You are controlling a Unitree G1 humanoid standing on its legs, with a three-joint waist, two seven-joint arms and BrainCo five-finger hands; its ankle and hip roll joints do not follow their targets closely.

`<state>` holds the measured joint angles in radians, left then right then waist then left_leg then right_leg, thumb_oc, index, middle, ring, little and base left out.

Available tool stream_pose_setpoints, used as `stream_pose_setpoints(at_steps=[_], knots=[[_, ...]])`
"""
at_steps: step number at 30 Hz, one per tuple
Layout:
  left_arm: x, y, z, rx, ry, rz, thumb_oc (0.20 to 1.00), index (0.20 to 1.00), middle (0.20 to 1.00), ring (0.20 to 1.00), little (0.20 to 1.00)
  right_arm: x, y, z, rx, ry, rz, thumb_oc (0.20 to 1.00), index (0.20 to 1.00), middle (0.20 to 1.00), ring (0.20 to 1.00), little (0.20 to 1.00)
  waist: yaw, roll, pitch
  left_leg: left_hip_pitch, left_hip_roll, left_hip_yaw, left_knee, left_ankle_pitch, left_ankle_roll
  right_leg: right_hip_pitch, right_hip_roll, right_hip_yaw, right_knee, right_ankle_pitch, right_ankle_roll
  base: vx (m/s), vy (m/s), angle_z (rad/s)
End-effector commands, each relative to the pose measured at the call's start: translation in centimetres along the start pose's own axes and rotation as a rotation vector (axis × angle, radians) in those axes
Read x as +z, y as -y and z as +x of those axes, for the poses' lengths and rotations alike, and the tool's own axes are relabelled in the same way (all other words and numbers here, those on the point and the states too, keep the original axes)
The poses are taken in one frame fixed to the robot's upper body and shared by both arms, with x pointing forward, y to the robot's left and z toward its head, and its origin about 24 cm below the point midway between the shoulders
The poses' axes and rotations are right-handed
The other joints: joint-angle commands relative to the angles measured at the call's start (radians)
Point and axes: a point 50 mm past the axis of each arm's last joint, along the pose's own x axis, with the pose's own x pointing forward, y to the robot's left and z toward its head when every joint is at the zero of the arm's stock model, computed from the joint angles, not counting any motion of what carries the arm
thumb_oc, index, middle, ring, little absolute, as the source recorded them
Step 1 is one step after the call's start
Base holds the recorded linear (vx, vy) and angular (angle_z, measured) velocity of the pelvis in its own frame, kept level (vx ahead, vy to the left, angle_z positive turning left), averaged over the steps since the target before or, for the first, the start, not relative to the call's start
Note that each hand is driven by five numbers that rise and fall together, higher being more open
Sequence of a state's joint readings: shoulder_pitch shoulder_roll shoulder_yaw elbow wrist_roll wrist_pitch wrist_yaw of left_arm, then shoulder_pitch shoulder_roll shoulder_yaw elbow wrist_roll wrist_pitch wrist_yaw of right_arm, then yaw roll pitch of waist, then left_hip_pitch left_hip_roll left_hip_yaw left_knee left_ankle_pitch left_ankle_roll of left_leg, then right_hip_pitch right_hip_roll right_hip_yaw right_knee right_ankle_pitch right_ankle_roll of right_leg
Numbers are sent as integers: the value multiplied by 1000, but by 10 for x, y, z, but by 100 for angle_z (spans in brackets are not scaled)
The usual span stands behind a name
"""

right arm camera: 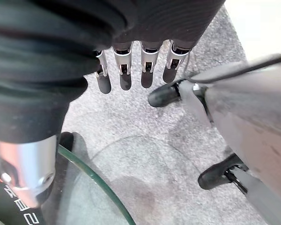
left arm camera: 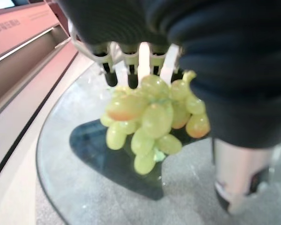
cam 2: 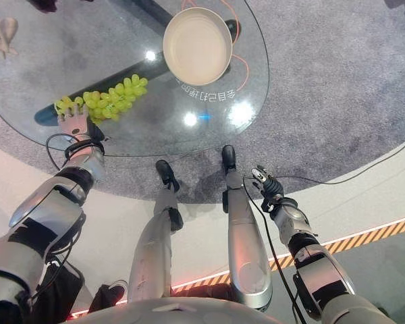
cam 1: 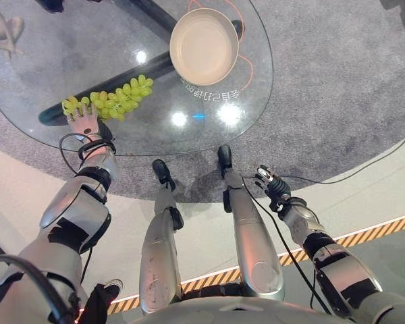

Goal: Pick up fruits into the plate

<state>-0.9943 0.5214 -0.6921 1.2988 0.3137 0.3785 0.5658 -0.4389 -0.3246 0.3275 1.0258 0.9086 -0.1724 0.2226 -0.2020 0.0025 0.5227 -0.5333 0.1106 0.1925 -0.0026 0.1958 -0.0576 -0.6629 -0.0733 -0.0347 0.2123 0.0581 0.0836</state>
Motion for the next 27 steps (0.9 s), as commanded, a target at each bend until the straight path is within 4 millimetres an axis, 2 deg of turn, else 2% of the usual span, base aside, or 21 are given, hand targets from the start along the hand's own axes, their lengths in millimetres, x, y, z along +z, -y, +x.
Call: stream_pose_setpoints(at_steps=[1, 5, 13, 20, 21, 22, 27], knots=[[-25, -18, 11, 71, -149, 46, 1000, 1000, 1000, 1000, 1000, -5, -20, 2, 68, 38, 93, 1000, 1000, 1000, 1000, 1000, 6, -67, -3, -70, -25, -28, 111, -78, -22, -20, 103, -32, 39, -22, -44, -8, -31, 1], [-34, -36, 18, 157, -225, 31, 1000, 1000, 1000, 1000, 1000, -7, -22, 1, 87, 45, 125, 1000, 1000, 1000, 1000, 1000, 1, -83, -3, -98, -22, -30, 121, -86, -25, -47, 101, -31, 47, -25, -39, 0, 0, 0], [-39, -77, 33, 295, -264, -22, 1000, 1000, 1000, 1000, 1000, -12, -25, -2, 111, 51, 161, 1000, 1000, 1000, 1000, 1000, 1, -101, -3, -137, -22, -37, 131, -94, -25, -82, 99, -33, 44, -15, -35, 2, -34, 1], [-29, -92, 37, 342, -234, -72, 1000, 1000, 1000, 1000, 1000, -13, -29, -3, 121, 54, 166, 1000, 1000, 1000, 1000, 1000, -1, -107, -3, -161, -28, -47, 147, -102, -23, -104, 98, -35, 55, -12, -34, 0, 0, 0], [-27, -93, 38, 345, -223, -77, 260, 260, 260, 260, 260, -13, -29, -3, 121, 55, 167, 1000, 1000, 1000, 1000, 1000, -1, -107, -3, -162, -29, -47, 147, -103, -23, -104, 98, -35, 54, -12, -35, 0, 0, 0], [-25, -95, 38, 350, -209, -74, 200, 200, 200, 200, 200, -14, -29, -4, 121, 55, 167, 1000, 1000, 1000, 1000, 1000, 0, -106, -3, -164, -30, -49, 147, -103, -23, -106, 98, -35, 55, -12, -35, 0, 0, 0], [-23, -96, 39, 337, -194, -64, 200, 200, 200, 200, 200, -14, -27, -5, 118, 55, 169, 1000, 1000, 1000, 1000, 1000, 0, -105, -3, -161, -35, -51, 147, -103, -21, -103, 98, -37, 54, -9, -35, 0, 0, 0]])
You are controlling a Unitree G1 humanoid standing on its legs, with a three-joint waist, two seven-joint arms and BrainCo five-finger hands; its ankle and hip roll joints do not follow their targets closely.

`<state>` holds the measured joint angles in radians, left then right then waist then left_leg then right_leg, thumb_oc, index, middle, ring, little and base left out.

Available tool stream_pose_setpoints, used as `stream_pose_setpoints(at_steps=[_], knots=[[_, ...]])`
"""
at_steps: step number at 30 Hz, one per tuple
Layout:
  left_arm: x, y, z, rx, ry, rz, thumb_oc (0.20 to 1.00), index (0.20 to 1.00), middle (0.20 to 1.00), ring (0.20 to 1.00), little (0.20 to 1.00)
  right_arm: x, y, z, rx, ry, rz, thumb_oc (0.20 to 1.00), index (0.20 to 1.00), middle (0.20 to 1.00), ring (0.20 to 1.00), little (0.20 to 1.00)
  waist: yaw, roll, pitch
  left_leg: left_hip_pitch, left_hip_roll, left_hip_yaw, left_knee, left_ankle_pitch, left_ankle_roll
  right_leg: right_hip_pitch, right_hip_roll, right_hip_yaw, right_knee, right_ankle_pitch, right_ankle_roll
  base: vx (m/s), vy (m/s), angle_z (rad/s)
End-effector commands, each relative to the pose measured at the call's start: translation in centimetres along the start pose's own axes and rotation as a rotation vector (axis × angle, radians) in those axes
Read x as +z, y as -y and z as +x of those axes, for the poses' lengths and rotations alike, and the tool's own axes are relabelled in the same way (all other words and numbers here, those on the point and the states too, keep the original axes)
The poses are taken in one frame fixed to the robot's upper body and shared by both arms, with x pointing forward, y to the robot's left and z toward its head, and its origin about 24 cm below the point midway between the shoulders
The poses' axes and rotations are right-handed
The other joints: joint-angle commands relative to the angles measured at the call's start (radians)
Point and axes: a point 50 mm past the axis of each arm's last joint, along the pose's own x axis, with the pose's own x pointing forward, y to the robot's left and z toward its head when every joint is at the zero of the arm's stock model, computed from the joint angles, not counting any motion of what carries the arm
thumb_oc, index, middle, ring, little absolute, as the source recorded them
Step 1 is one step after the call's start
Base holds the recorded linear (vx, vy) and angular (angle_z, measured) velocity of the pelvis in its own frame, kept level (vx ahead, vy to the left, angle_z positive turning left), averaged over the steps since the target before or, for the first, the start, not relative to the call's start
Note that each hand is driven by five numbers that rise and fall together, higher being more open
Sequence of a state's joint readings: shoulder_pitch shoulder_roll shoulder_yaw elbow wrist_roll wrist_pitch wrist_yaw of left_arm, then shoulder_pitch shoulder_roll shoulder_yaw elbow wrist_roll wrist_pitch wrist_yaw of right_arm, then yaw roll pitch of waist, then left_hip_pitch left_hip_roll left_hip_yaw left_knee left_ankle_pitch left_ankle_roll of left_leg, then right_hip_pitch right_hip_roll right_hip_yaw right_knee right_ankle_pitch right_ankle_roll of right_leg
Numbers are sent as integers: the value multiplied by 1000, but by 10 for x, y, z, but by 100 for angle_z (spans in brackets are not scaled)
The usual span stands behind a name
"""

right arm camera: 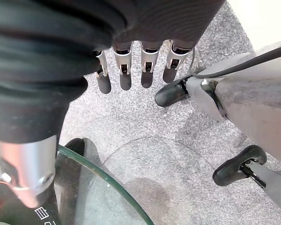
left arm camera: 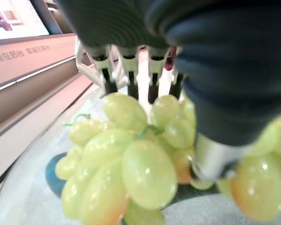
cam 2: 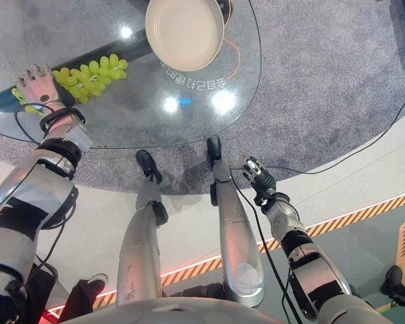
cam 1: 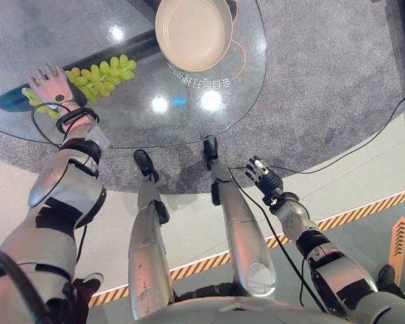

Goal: Pick up fruits into the plate

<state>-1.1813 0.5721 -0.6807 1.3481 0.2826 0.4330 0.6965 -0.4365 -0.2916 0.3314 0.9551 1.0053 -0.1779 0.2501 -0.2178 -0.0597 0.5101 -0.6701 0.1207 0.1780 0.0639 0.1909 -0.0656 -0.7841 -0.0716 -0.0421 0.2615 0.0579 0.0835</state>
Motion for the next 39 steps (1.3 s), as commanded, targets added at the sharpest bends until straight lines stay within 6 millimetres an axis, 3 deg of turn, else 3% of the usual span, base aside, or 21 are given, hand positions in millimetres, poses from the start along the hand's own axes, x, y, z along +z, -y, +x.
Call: stream_pose_setpoints(at_steps=[1, 22, 31, 39], knots=[[-20, -21, 19, 64, -81, 8, 200, 200, 200, 200, 200, -18, -4, -11, 27, 3, 56, 1000, 1000, 1000, 1000, 1000, 16, -43, 10, -25, -47, -38, 82, -98, -13, 18, 96, -29, 5, -9, -35, 0, 0, 0], [-3, -11, 12, -22, 19, -62, 200, 200, 200, 200, 200, -12, -3, -12, 24, 33, 38, 1000, 1000, 1000, 1000, 1000, 21, -26, 10, 18, -53, -38, 54, -89, -11, 54, 94, -28, -8, -9, -34, 0, 0, 0], [6, -7, 7, -97, 141, -224, 200, 200, 200, 200, 200, -2, -1, -15, 25, 79, 5, 1000, 1000, 1000, 1000, 1000, 43, 29, 10, 166, -59, -47, 3, -80, -8, 194, 79, -41, -26, -32, -32, 13, 32, 4], [-8, -1, 3, -155, 248, -244, 200, 200, 200, 200, 200, 13, 7, -21, 21, 156, 3, 1000, 1000, 1000, 1000, 1000, 68, 73, 10, 333, -64, -46, -36, -90, -8, 359, 51, -56, -59, -44, -22, 58, 58, 3]])
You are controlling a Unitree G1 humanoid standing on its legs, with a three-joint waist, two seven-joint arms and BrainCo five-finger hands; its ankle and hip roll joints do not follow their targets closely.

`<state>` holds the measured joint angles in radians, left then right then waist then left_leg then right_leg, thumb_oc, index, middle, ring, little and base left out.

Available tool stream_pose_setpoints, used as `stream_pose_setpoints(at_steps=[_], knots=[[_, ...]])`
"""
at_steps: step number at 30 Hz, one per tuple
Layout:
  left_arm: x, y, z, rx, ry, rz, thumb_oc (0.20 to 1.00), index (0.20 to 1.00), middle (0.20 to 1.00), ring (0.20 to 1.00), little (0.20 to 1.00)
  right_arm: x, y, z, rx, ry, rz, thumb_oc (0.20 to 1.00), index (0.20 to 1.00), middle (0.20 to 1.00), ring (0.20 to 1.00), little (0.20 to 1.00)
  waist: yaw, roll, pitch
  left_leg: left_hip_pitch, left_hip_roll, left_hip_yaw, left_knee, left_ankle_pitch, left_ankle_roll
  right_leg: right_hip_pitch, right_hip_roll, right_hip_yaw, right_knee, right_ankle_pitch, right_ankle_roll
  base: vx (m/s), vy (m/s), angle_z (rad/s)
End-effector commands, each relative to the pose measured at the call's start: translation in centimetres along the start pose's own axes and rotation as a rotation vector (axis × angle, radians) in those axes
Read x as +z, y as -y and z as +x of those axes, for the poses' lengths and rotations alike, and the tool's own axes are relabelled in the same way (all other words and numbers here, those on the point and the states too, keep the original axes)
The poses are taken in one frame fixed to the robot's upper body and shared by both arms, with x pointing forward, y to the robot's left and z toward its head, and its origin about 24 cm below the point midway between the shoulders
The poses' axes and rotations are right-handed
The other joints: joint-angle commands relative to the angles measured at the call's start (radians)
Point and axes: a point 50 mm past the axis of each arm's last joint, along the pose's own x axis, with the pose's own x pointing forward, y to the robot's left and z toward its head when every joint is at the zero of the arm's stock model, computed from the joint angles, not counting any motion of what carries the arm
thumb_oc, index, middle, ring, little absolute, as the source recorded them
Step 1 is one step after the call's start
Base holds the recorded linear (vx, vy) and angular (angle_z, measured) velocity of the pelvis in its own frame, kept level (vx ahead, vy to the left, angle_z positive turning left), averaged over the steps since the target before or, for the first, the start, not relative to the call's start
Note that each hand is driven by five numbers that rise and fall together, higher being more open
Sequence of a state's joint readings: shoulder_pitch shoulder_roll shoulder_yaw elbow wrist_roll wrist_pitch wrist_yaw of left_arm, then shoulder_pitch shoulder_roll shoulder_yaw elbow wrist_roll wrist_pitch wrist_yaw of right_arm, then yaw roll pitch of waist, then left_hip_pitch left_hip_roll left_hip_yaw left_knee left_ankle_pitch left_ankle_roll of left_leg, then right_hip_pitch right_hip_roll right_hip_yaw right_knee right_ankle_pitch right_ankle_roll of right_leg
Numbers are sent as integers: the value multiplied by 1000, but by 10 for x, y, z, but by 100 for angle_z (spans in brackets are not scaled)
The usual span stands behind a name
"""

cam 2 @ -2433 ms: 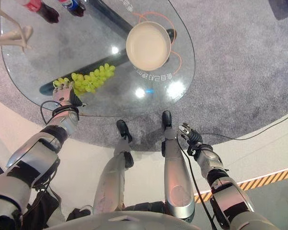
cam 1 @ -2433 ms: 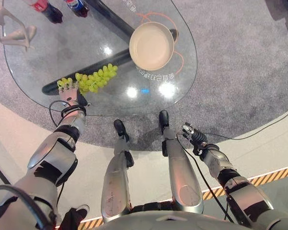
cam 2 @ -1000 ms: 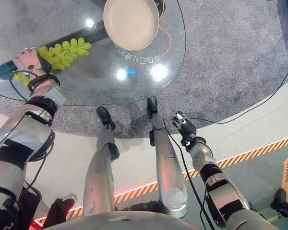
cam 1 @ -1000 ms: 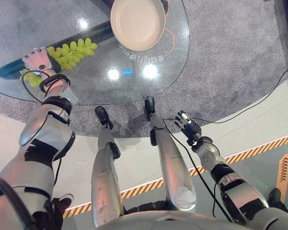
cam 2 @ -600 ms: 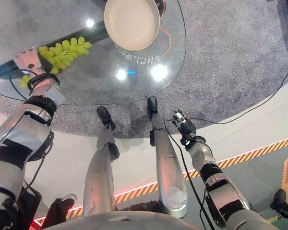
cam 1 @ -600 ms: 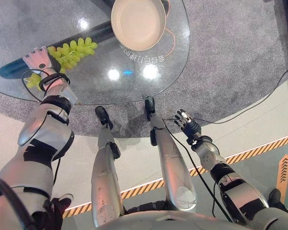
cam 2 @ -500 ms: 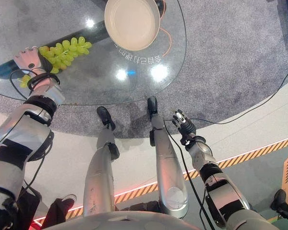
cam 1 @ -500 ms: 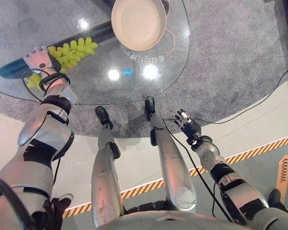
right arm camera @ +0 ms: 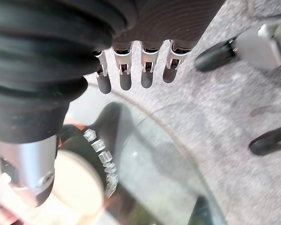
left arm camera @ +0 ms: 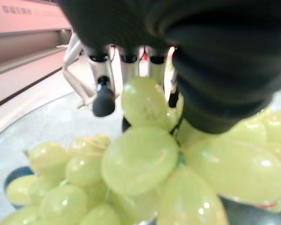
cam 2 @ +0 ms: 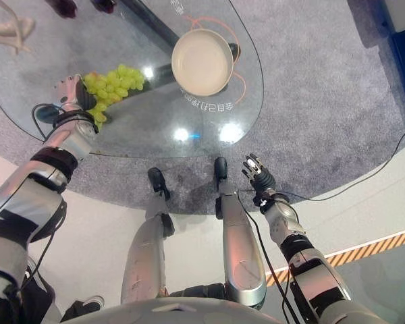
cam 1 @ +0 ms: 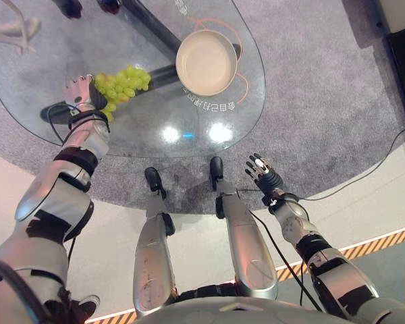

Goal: Pick up fruits into the plate

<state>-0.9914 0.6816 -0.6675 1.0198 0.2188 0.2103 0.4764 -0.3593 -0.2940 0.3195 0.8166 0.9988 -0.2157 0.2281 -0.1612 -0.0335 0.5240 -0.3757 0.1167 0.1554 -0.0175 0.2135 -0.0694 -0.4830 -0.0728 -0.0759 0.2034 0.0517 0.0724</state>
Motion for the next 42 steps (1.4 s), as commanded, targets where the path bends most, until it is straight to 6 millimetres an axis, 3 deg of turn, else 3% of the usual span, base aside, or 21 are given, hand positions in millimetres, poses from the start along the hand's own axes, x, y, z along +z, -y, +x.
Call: stream_pose_setpoints(at_steps=[1, 7, 10, 19, 26, 32, 42], knots=[[-18, -31, 9, 81, -4, -20, 200, 200, 200, 200, 200, 15, 13, -14, -12, 97, -14, 1000, 1000, 1000, 1000, 1000, 14, 49, -4, 61, -60, -21, 43, -117, -4, 82, 48, -25, -5, -41, -10, 71, 33, 7], [-25, -27, -4, 6, 118, 54, 200, 200, 200, 200, 200, 27, 10, -22, 27, 170, -50, 1000, 1000, 1000, 1000, 1000, 31, 64, -76, 152, -63, -17, 14, -131, -4, 185, 33, -38, -51, -46, -4, 88, 18, 8], [-25, -29, -12, -46, 194, 127, 200, 200, 200, 200, 200, 38, 6, -27, 69, 186, -148, 1000, 1000, 1000, 1000, 1000, 39, 62, -119, 195, -62, -16, 2, -139, -6, 243, 24, -47, -80, -47, 0, 107, -14, 9], [-28, -44, -34, -212, 450, 392, 200, 200, 200, 200, 200, 106, -3, -41, 293, 168, -532, 1000, 1000, 1000, 1000, 1000, 76, 38, -260, 341, -67, -15, -34, -164, 0, 419, 2, -69, -165, -34, 24, 153, -34, 4], [-5, -50, -54, -331, 704, 563, 200, 200, 200, 200, 200, 150, -20, -36, 429, 12, -810, 1000, 1000, 1000, 1000, 1000, 120, 15, -379, 445, -77, -28, -50, -191, 6, 541, -10, -99, -219, -24, 32, 195, -42, 10], [28, -54, -68, -376, 910, 621, 200, 200, 200, 200, 200, 152, -49, -24, 575, -120, -854, 1000, 1000, 1000, 1000, 1000, 142, 8, -427, 495, -82, -37, -57, -210, 12, 605, -15, -122, -251, -23, 35, 80, -19, 7], [86, -62, -95, -396, 1214, 617, 200, 200, 200, 200, 200, 119, -87, -12, 810, -363, -769, 1000, 1000, 1000, 1000, 1000, 166, 7, -462, 532, -89, -51, -61, -224, 18, 658, -17, -145, -273, -27, 34, 32, -2, 6]])
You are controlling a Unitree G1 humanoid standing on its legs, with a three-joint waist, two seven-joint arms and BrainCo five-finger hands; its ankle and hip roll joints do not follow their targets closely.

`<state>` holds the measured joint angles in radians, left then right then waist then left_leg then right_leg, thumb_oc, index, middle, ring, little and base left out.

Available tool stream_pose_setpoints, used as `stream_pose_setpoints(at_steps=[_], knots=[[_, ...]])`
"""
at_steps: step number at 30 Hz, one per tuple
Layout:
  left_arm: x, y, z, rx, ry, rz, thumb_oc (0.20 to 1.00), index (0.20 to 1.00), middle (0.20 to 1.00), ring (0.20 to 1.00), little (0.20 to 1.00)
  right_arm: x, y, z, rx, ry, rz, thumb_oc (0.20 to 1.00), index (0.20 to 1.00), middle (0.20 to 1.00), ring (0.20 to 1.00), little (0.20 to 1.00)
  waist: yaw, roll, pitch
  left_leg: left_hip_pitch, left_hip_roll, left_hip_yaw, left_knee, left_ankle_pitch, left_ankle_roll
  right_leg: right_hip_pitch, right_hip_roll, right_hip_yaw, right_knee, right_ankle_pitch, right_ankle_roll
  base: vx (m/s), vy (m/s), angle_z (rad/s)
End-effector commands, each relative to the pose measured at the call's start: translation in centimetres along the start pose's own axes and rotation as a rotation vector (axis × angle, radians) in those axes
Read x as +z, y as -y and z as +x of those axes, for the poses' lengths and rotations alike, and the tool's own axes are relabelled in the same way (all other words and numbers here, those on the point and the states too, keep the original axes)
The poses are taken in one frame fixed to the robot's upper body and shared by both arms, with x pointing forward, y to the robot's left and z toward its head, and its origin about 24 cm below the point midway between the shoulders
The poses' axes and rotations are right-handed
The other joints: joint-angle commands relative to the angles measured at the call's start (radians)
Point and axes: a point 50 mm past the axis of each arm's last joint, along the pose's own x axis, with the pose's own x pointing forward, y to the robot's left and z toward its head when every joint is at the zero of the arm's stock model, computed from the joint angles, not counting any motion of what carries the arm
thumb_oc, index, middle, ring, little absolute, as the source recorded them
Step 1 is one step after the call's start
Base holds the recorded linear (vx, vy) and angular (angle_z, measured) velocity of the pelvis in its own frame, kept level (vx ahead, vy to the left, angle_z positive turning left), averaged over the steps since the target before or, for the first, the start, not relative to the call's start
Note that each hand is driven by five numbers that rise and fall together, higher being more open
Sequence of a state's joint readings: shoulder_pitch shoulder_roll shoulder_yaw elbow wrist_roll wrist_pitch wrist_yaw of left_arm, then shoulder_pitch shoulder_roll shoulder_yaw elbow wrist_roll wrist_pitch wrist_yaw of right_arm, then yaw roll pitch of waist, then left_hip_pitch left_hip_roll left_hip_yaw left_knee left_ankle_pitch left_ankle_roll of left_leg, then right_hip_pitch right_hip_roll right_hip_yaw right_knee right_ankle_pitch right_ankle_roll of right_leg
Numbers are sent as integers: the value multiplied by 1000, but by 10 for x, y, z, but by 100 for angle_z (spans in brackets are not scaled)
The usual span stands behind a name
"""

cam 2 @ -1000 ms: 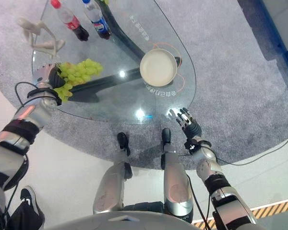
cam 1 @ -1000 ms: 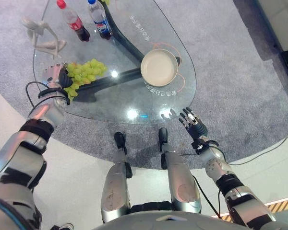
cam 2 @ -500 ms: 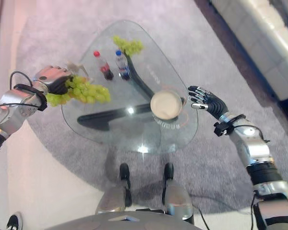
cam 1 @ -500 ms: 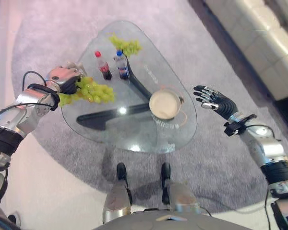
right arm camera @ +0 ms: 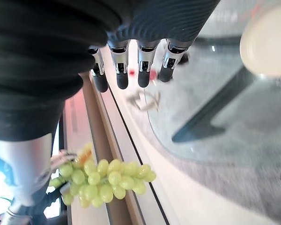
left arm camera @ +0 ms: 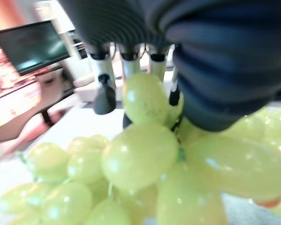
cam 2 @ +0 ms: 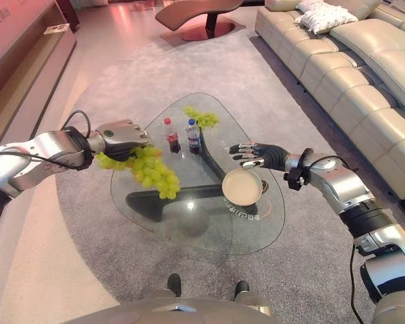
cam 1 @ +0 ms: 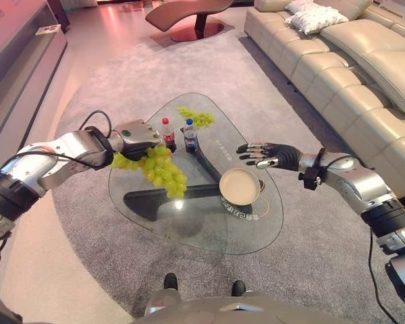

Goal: Pick up fruits into the plate

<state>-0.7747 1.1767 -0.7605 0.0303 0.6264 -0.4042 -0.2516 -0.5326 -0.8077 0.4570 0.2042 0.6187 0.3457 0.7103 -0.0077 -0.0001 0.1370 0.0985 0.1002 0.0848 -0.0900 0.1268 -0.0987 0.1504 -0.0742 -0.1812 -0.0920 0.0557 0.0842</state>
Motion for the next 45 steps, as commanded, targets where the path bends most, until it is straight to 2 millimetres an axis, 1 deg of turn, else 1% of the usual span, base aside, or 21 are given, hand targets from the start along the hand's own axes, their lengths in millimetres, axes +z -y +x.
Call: stream_pose_setpoints(at_steps=[1, 3, 4, 8, 12, 13, 16, 19, 20, 26, 27, 30, 31, 32, 36, 42, 45], knots=[[-12, -44, -1, 126, -1, 36, 200, 200, 200, 200, 200, 29, -13, 14, 135, 93, 11, 1000, 1000, 1000, 1000, 1000, 14, -26, -76, 60, -73, 18, 11, -138, 48, 27, -15, -41, 22, -32, 22, 20, 9, 3], [-9, -47, 2, 138, 24, 36, 200, 200, 200, 200, 200, 29, -16, 19, 158, 92, 26, 1000, 1000, 1000, 1000, 1000, 16, -26, -79, 61, -74, 17, 11, -139, 48, 29, -16, -44, 21, -33, 22, 7, 9, 8], [-2, -51, 6, 163, 63, 44, 200, 200, 200, 200, 200, 28, -21, 25, 184, 73, 35, 1000, 1000, 1000, 1000, 1000, 19, -24, -80, 62, -76, 12, 10, -141, 48, 31, -16, -47, 21, -35, 21, 7, 14, 16], [13, -68, 10, 239, 146, 57, 200, 200, 200, 200, 200, 23, -27, 35, 205, 55, 95, 1000, 1000, 1000, 1000, 1000, 27, -22, -84, 65, -79, 5, 10, -143, 48, 39, -20, -63, 19, -39, 21, 5, 15, 10], [23, -81, 11, 304, 205, 70, 200, 200, 200, 200, 200, 19, -32, 41, 219, 64, 156, 1000, 1000, 1000, 1000, 1000, 31, -21, -85, 67, -80, -1, 9, -145, 48, 42, -23, -72, 18, -41, 22, -3, 7, 10], [23, -81, 11, 304, 205, 70, 200, 200, 200, 200, 200, 19, -32, 41, 219, 64, 156, 1000, 1000, 1000, 1000, 1000, 31, -21, -84, 67, -80, -1, 9, -145, 48, 42, -23, -72, 18, -41, 22, -3, 4, 13], [32, -89, 11, 353, 247, 78, 200, 200, 200, 200, 200, 17, -37, 44, 248, 80, 216, 1000, 1000, 1000, 1000, 1000, 32, -20, -86, 68, -81, -4, 8, -145, 48, 44, -24, -75, 17, -42, 22, -2, 8, 4], [40, -95, 11, 383, 284, 81, 200, 200, 200, 200, 200, 13, -46, 48, 309, 88, 271, 1000, 1000, 1000, 1000, 1000, 33, -19, -87, 69, -82, -10, 6, -148, 48, 45, -24, -75, 18, -43, 23, 0, 0, 0], [43, -96, 10, 389, 295, 79, 200, 200, 200, 200, 200, 13, -52, 49, 353, 95, 297, 1000, 1000, 1000, 1000, 1000, 31, -18, -88, 71, -82, -10, 6, -149, 48, 46, -25, -75, 18, -44, 22, 0, 0, 0], [45, -94, 12, 385, 308, 78, 200, 200, 200, 200, 200, 12, -70, 53, 474, 116, 357, 1000, 1000, 1000, 1000, 1000, 29, -18, -89, 74, -84, -13, 4, -150, 49, 46, -24, -68, 16, -44, 25, 0, 0, 0], [47, -94, 13, 383, 311, 80, 200, 200, 200, 200, 200, 11, -77, 54, 520, 114, 373, 1000, 1000, 1000, 1000, 1000, 28, -17, -89, 74, -84, -14, 3, -150, 49, 45, -25, -66, 16, -43, 26, 0, 0, 0], [48, -94, 13, 377, 310, 79, 200, 200, 200, 200, 200, 8, -89, 56, 589, 108, 385, 1000, 1000, 1000, 1000, 1000, 27, -17, -87, 73, -83, -12, 4, -150, 48, 44, -26, -64, 16, -43, 28, 0, 0, 0], [48, -94, 14, 377, 310, 79, 200, 200, 200, 200, 200, 8, -90, 56, 593, 107, 386, 1000, 1000, 1000, 1000, 1000, 27, -17, -87, 73, -83, -12, 4, -150, 48, 44, -26, -64, 16, -43, 28, 0, 0, 0], [48, -94, 14, 375, 304, 80, 200, 200, 200, 200, 200, 7, -97, 56, 635, 99, 392, 1000, 1000, 1000, 1000, 1000, 25, -18, -85, 72, -84, -12, 3, -149, 49, 42, -25, -61, 15, -42, 29, 0, 0, 0], [46, -90, 15, 366, 280, 76, 200, 200, 200, 200, 200, 5, -113, 54, 729, 82, 390, 1000, 1000, 1000, 1000, 1000, 23, -18, -80, 71, -83, -10, 3, -147, 49, 38, -24, -55, 16, -42, 29, 0, 0, 0], [41, -83, 17, 345, 239, 69, 200, 200, 200, 200, 200, 6, -130, 52, 832, 71, 408, 1000, 1000, 1000, 1000, 1000, 19, -18, -71, 73, -84, -11, 3, -148, 50, 38, -22, -48, 17, -42, 29, 0, 0, 0], [39, -80, 19, 338, 225, 65, 200, 200, 200, 200, 200, 4, -135, 53, 858, 61, 412, 1000, 1000, 1000, 1000, 1000, 18, -18, -72, 74, -84, -11, 3, -148, 50, 38, -22, -46, 16, -42, 30, 0, 0, 0]])
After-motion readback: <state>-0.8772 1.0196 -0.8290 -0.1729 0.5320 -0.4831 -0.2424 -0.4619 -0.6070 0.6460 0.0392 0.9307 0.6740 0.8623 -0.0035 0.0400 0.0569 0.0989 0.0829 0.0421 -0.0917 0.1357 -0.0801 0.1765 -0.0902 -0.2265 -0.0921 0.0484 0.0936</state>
